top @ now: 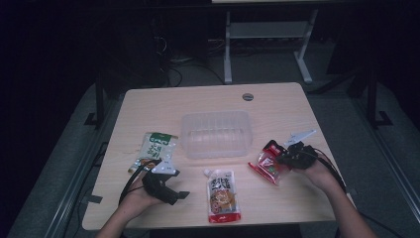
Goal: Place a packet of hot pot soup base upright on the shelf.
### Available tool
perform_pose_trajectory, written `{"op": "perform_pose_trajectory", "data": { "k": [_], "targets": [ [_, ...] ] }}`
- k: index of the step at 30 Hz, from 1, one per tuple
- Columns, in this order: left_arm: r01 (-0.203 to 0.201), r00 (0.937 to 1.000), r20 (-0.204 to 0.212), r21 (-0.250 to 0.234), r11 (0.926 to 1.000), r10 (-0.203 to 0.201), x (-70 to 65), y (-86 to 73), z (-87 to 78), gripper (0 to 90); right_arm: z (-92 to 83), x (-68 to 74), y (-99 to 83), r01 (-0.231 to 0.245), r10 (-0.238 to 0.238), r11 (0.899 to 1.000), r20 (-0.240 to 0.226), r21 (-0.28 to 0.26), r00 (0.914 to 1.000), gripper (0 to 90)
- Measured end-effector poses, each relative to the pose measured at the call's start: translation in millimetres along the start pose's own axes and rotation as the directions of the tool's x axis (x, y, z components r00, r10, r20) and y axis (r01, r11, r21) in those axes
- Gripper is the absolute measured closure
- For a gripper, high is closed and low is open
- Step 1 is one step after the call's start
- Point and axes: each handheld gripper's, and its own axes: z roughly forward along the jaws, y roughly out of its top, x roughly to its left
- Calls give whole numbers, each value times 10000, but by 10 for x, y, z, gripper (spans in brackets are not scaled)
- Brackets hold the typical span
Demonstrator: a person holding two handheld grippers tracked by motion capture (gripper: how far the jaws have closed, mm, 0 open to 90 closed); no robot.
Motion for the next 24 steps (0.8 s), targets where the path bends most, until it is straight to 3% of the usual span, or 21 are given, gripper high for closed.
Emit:
{"op": "perform_pose_trajectory", "data": {
  "k": [9,12,13,16,19,24],
  "targets": [
    [16,10000,44,10,10000,-16,-8,0,4,150,38,157,51,381,-372,9992,-716,119,9967,900],
    [11,10000,48,3,10000,-11,-8,0,4,150,31,180,67,425,-419,9991,-702,77,9967,900],
    [21,10000,60,11,10000,-21,-6,0,6,150,27,169,99,578,-585,9982,-481,-151,9971,900],
    [-22,10000,60,43,10000,21,-3,2,14,150,52,122,141,347,-353,9992,-315,-195,9989,900],
    [-34,10000,87,62,10000,33,-13,2,13,150,136,95,153,393,-390,9992,-415,59,9984,900],
    [-61,9999,82,118,9999,60,-5,-7,4,150,134,146,150,547,-538,9984,-665,107,9963,900]
  ]
}}
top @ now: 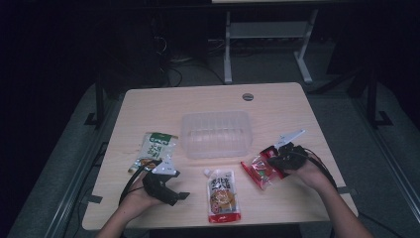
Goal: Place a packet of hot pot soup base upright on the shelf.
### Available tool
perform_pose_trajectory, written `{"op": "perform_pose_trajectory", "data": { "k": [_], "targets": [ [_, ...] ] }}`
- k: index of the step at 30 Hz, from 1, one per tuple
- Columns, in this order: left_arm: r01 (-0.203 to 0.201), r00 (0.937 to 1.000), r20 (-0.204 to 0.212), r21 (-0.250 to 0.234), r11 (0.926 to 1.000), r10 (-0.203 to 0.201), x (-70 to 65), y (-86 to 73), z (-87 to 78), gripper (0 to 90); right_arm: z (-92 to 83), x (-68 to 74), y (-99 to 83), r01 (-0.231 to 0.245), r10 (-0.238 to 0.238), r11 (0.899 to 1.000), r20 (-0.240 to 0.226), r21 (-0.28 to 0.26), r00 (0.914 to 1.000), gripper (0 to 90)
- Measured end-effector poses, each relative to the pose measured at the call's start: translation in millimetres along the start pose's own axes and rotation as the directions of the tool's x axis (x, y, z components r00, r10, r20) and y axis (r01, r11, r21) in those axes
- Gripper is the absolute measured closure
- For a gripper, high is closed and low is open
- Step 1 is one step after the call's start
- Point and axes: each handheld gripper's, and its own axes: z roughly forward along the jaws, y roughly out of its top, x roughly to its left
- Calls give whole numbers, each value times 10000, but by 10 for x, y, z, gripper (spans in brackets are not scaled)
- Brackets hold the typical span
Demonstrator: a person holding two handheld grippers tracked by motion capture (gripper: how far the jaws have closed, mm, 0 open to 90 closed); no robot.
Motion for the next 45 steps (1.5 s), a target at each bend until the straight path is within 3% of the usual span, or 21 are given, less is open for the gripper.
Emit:
{"op": "perform_pose_trajectory", "data": {
  "k": [6,14,17,21,24,26,27,28,32,34,36,40,45],
  "targets": [
    [-60,10000,-16,17,10000,60,-4,1,-5,150,5,112,-6,149,-145,9999,-462,86,9988,900],
    [-117,9999,109,-98,9999,118,-24,8,17,183,59,273,48,693,-681,9975,-868,113,9939,900],
    [-118,9998,168,-127,9999,120,-34,16,22,183,68,299,62,894,-877,9959,-870,159,9923,900],
    [-349,9991,226,-211,9992,354,-70,66,26,226,-5,303,63,662,-670,9977,-623,-160,9958,899],
    [-350,9991,230,-443,9984,360,-91,117,35,294,-68,296,50,475,-495,9980,-480,-423,9976,830],
    [-289,9989,354,-636,9976,312,-111,230,40,374,-169,318,1,243,-251,9975,-101,-660,9996,689],
    [-289,9989,354,-636,9976,312,-111,230,40,406,-169,318,1,243,-251,9975,-101,-660,9996,689],
    [-223,9981,555,-803,9965,268,-130,310,62,452,-225,335,-35,-60,72,9962,132,-872,9999,603],
    [-590,9952,742,-716,9957,643,-179,484,186,577,-267,321,-111,-694,702,9922,36,-1036,9975,478],
    [-855,9924,833,-633,9943,907,-193,586,258,644,-283,333,-160,-927,956,9905,233,-1011,9952,432],
    [-836,9897,1105,-666,9943,907,-196,685,328,741,-308,347,-211,-967,1020,9894,441,-1087,9938,390],
    [-1191,9827,1391,-288,9925,1219,-206,867,500,889,-361,352,-297,-948,1059,9866,786,-1331,9913,332],
    [-1412,9732,1794,-289,9896,1440,-225,1047,719,896,-390,298,-383,-1149,1327,9800,1031,-1622,9858,308]
  ]
}}
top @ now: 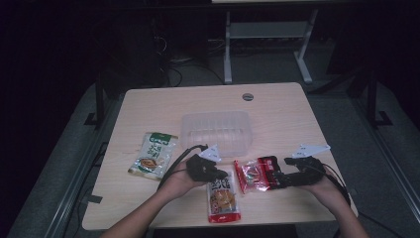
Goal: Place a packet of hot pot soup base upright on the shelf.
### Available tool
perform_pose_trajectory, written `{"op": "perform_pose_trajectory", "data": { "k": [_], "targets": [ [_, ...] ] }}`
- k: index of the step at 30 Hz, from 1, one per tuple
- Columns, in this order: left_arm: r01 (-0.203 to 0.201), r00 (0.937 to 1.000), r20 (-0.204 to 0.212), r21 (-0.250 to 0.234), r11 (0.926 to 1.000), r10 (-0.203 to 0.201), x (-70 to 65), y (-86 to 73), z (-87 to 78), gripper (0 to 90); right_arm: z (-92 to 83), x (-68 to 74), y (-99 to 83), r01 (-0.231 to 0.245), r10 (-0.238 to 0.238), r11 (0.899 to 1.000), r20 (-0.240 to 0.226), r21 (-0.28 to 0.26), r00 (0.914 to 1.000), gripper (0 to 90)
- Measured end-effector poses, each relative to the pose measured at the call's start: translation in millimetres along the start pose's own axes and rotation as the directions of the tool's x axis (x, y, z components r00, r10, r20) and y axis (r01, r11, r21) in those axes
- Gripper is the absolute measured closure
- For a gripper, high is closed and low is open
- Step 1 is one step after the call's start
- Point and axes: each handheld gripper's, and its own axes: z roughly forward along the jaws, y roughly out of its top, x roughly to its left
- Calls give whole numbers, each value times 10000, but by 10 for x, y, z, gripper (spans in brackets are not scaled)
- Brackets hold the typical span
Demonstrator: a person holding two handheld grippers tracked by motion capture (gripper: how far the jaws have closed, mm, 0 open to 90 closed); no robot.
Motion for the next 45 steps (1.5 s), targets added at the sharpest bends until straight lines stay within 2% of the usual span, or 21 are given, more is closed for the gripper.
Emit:
{"op": "perform_pose_trajectory", "data": {
  "k": [3,11,13,17,19,27,32,34,40,45],
  "targets": [
    [-444,9990,-27,161,9989,444,26,97,99,896,-13,-38,-58,-244,245,9997,71,-93,9997,301],
    [-667,9975,239,52,9978,665,116,290,294,895,-56,-110,-184,-455,467,9985,377,-319,9982,276],
    [-704,9972,251,0,9975,704,117,300,344,895,-58,-121,-189,-544,557,9979,391,-353,9977,268],
    [-844,9963,177,306,9960,838,119,279,410,895,-76,-134,-195,-556,585,9971,570,-511,9967,258],
    [-806,9966,178,265,9964,801,130,264,425,895,-83,-140,-201,-603,638,9966,623,-564,9960,250],
    [-888,9959,250,635,9940,874,131,217,519,894,-91,-151,-215,-481,528,9966,705,-666,9961,230],
    [-881,9960,237,823,9927,864,133,174,506,894,-89,-158,-197,-507,550,9964,624,-681,9965,202],
    [-751,9969,284,812,9939,730,142,144,502,895,-94,-156,-186,-539,576,9965,578,-644,9967,195],
    [-750,9969,313,1069,9914,720,156,100,500,895,-124,-146,-150,-614,629,9940,130,-907,9979,151],
    [-692,9973,323,1104,9915,660,163,98,503,895,-125,-118,-121,-777,766,9928,-151,-910,9969,131]
  ]
}}
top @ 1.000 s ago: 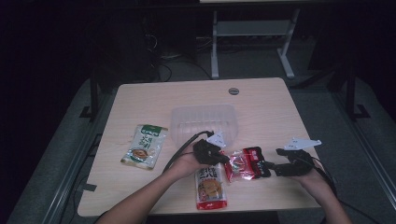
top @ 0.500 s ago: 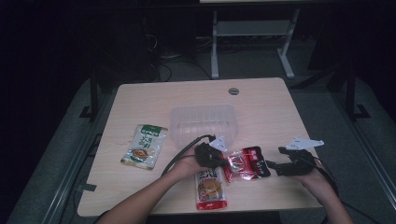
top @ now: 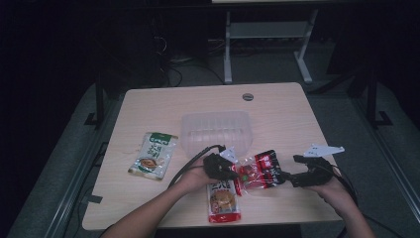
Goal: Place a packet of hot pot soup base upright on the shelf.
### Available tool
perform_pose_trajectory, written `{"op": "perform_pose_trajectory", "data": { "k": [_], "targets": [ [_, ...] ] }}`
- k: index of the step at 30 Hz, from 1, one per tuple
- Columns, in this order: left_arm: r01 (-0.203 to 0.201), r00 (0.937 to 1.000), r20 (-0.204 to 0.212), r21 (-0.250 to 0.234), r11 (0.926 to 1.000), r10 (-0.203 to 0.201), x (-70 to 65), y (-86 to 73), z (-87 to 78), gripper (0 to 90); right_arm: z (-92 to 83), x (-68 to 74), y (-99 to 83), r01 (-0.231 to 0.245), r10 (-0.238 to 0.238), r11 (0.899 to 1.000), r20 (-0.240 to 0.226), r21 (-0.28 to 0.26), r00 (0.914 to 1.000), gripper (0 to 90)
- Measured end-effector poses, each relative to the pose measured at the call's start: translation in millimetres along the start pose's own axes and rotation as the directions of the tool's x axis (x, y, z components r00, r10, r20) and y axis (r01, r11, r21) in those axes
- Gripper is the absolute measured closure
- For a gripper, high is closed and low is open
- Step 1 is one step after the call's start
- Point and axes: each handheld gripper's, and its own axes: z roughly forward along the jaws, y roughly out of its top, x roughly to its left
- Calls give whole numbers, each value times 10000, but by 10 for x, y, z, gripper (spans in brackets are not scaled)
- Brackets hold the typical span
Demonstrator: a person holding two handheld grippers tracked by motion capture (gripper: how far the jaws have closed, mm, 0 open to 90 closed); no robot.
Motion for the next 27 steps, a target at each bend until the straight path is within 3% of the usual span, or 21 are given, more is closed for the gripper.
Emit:
{"op": "perform_pose_trajectory", "data": {
  "k": [7,17,20,27],
  "targets": [
    [146,9998,-140,-93,9999,-147,-19,-11,1,897,99,-3,67,-564,573,9982,-507,190,9971,115],
    [350,9994,-73,-120,9993,-350,-11,-14,2,898,284,-8,56,-769,843,9944,-1044,732,9910,118],
    [452,9989,-93,-156,9989,-454,-16,-19,3,898,342,-1,47,-950,1106,9908,-1727,962,9787,131],
    [533,9985,-92,-149,9985,-535,-17,-19,2,898,470,54,51,-824,1199,9839,-2444,1584,9622,177]
  ]
}}
